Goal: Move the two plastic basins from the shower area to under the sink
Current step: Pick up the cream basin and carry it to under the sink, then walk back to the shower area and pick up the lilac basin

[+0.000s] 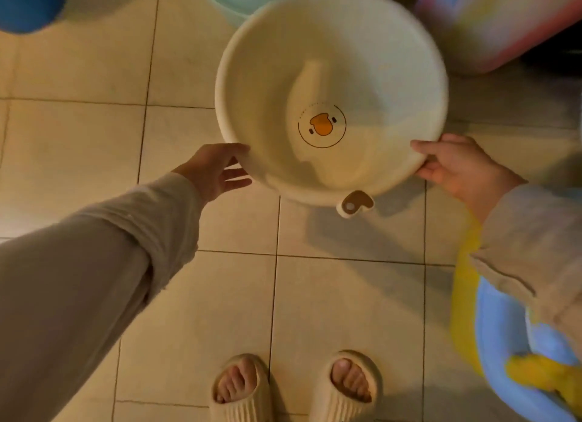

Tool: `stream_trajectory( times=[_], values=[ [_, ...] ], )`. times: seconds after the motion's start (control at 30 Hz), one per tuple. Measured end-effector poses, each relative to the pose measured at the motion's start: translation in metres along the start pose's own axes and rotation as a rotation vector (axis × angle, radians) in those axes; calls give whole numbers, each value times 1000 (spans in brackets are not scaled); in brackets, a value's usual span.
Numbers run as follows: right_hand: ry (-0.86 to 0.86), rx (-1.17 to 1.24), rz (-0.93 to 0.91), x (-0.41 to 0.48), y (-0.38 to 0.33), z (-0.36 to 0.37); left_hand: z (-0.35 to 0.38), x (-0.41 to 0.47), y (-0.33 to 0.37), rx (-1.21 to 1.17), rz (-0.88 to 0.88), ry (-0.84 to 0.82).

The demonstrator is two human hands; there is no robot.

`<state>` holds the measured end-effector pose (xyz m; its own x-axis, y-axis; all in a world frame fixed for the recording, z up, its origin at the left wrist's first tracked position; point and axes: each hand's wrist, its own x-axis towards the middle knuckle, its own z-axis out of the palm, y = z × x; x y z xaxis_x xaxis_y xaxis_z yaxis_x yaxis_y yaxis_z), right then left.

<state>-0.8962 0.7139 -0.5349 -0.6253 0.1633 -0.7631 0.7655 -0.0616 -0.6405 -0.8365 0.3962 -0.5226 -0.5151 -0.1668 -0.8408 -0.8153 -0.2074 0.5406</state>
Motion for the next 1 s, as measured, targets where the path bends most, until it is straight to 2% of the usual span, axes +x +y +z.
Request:
stream_trajectory(
  times=[0.13,0.23,0.33,0.4,0.5,0.73,0.87,1.0],
  values=[
    [23,34,-12,31,-8,5,8,30,13,32,36,-1],
    [-49,-18,-10,29,-4,2,6,32,11,58,43,-17],
    [-77,-76,32,0,-3,-3,-2,6,5,70,5,-19],
    [-25,-165,75,-32,0,-7,-11,-29,-1,78,-46,-9],
    [52,-314,128,-109,10,-21,-31,-107,-13,111,-168,-21],
    [-21,-377,371,-369,2,-69,-98,-371,-24,109,-342,73],
    [-76,-440,412,-510,-4,-94,-129,-507,-27,35,-474,165],
    [-74,-475,430,-613,-4,-105,-145,-595,-42,20,-546,191]
  ],
)
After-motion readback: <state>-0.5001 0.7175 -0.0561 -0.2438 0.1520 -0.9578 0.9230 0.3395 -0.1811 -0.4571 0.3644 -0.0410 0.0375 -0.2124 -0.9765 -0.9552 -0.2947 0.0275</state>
